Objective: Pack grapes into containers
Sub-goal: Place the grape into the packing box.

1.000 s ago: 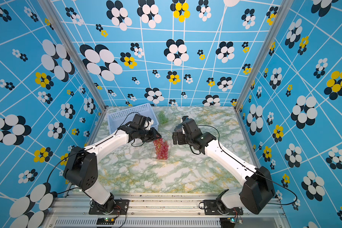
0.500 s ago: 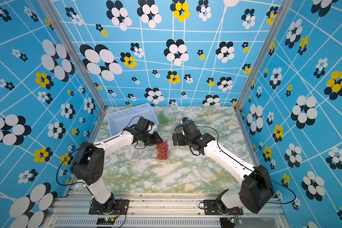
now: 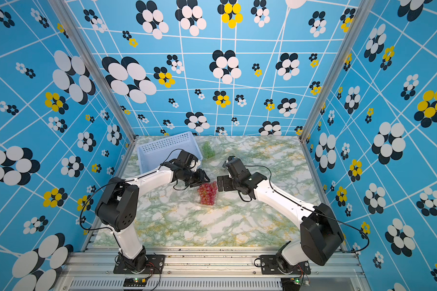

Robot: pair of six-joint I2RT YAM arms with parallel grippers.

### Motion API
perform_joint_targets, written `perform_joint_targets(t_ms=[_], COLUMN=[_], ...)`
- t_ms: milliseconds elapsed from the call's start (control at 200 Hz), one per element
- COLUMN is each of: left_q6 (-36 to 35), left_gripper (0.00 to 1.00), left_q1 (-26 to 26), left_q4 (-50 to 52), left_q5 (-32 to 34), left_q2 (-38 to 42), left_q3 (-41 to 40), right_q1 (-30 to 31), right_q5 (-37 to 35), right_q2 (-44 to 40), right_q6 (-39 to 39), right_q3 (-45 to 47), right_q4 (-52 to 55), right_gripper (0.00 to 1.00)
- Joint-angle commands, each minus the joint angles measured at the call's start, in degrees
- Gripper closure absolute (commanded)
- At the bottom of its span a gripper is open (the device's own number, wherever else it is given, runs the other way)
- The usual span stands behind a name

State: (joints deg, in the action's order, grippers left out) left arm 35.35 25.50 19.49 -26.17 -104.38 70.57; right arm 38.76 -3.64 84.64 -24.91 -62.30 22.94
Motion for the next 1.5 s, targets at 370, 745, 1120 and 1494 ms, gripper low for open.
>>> perform_joint_targets(t_ms=[370,745,1120,1494], left_q6=[-0.97,-1.89,-0.75,1.56], left_gripper=[0.26,0.04,0.01,0.0], left_q1=[-9.92,-17.79,-20.11,-20.4], left_q4=[5.47,7.48,6.35,1.02], left_q5=[-1.17,-1.93,-3.36,-0.24], left_q2=[12.54,24.51,27.29,25.8], left_q3=[2.07,-8.14,-12.92,-17.04], right_q1=[6.01,8.93,9.81,9.94], right_q5=[-8.5,-12.56,-15.43,-13.51], right_q2=[8.5,17.09,22.5,19.51], right_q6=[-1.2,-1.73,-2.91,-1.91], right_q3=[-4.22,-13.22,-16.99,-20.5], right_q4=[0.52,6.25,10.31,12.53], right_gripper=[0.01,0.01,0.01,0.01])
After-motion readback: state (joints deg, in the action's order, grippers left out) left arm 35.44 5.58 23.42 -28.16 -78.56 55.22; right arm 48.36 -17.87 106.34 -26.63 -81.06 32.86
